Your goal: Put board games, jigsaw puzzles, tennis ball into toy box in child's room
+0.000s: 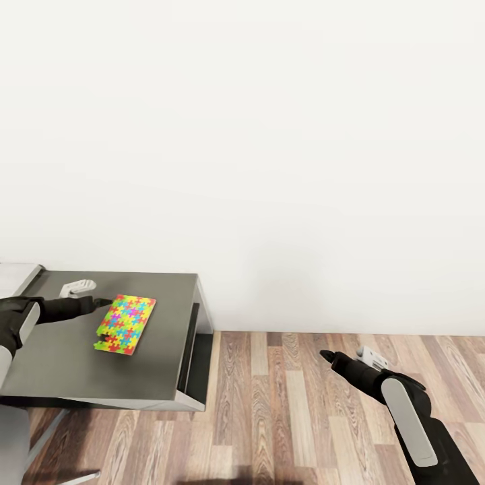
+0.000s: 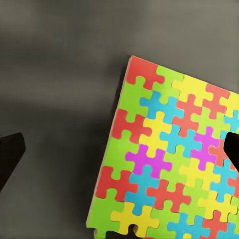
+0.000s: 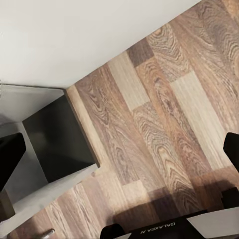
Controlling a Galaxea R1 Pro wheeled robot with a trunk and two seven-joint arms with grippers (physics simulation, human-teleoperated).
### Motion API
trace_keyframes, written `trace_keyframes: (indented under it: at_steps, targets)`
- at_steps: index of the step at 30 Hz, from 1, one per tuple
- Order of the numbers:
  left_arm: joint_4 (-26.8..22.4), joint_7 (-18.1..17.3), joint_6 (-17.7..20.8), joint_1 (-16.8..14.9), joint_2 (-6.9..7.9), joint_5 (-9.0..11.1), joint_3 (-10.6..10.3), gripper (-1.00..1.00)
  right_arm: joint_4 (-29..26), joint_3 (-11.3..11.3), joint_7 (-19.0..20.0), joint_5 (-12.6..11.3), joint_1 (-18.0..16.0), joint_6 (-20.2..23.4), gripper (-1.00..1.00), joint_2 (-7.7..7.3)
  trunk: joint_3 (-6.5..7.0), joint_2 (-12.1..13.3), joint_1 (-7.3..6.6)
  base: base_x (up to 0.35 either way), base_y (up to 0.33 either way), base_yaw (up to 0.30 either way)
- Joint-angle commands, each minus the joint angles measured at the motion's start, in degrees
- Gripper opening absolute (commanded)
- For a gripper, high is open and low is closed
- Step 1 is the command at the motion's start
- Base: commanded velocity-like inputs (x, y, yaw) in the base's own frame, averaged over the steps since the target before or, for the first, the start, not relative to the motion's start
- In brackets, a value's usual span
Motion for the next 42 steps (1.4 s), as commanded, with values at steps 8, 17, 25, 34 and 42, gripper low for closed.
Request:
trace_keyframes:
  at_steps: [8, 17, 25, 34, 42]
  targets:
    - [0.0, -0.3, 0.4, 0.0, -0.15, -0.4, 0.2, 1.00, -0.1, 0.0, -0.5, -0.6, 0.0, 0.2, 1.00, -0.01, -0.09, -0.1, 0.03, 0.000, 0.049, 0.000]
    - [0.4, 0.2, 0.5, 0.0, -0.55, -0.4, 0.0, 1.00, -0.1, 0.0, -0.5, -0.6, 0.0, 0.2, 1.00, -0.01, -0.09, -0.1, 0.03, 0.000, 0.007, 0.000]
    - [3.6, 0.4, 0.2, 0.0, -0.59, -0.5, 0.0, 1.00, -0.1, 0.0, -0.5, -0.6, 0.0, 0.3, 1.00, -0.01, -0.32, -0.1, 0.03, 0.000, 0.000, 0.009]
    - [3.8, 0.4, 0.1, 0.0, -0.63, -0.5, 0.0, 1.00, -0.1, 0.0, -0.5, -0.7, 0.0, 0.3, 1.00, -0.01, -1.09, -0.1, 0.03, 0.000, 0.000, 0.060]
    - [3.4, 0.1, 0.0, 0.0, -0.66, -0.3, 0.1, 1.00, -0.1, 0.0, -0.5, -0.7, 0.0, 0.3, 1.00, -0.01, -1.82, -0.1, 0.03, 0.000, 0.000, 0.031]
